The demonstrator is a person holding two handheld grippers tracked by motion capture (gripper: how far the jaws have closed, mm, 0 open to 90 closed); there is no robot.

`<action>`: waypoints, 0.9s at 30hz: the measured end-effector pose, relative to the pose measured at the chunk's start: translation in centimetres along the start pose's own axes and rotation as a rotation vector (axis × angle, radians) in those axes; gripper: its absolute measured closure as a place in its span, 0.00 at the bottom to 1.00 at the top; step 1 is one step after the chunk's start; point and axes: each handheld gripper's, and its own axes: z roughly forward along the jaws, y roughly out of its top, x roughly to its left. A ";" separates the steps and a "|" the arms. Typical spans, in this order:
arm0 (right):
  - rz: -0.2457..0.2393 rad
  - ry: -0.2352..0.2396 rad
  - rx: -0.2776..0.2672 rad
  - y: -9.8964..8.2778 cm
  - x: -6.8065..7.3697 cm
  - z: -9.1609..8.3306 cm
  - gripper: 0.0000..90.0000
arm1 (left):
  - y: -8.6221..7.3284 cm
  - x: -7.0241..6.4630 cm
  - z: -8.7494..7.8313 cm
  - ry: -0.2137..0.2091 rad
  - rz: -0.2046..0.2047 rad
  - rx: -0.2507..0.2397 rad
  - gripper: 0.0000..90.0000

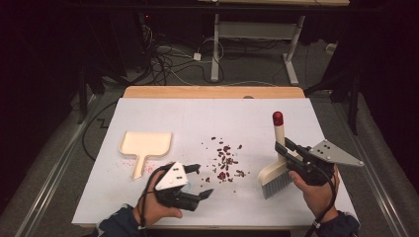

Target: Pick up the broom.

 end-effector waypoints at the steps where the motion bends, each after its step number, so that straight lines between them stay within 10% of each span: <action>1: 0.001 0.006 -0.012 0.2 0.4 0.2 0.78 | 0.7 -0.4 0.8 -0.022 0.009 -0.007 0.23; 10: -0.065 0.052 -0.062 1.8 5.1 2.8 0.78 | 3.7 -1.0 6.1 -0.063 0.025 -0.036 0.26; 18: -0.106 0.074 -0.092 2.3 8.2 4.1 0.78 | 3.5 0.4 6.4 -0.009 -0.065 -0.057 0.51; 27: -0.124 0.093 -0.098 2.4 8.9 3.7 0.78 | 3.2 1.0 5.9 -0.007 -0.043 -0.046 0.70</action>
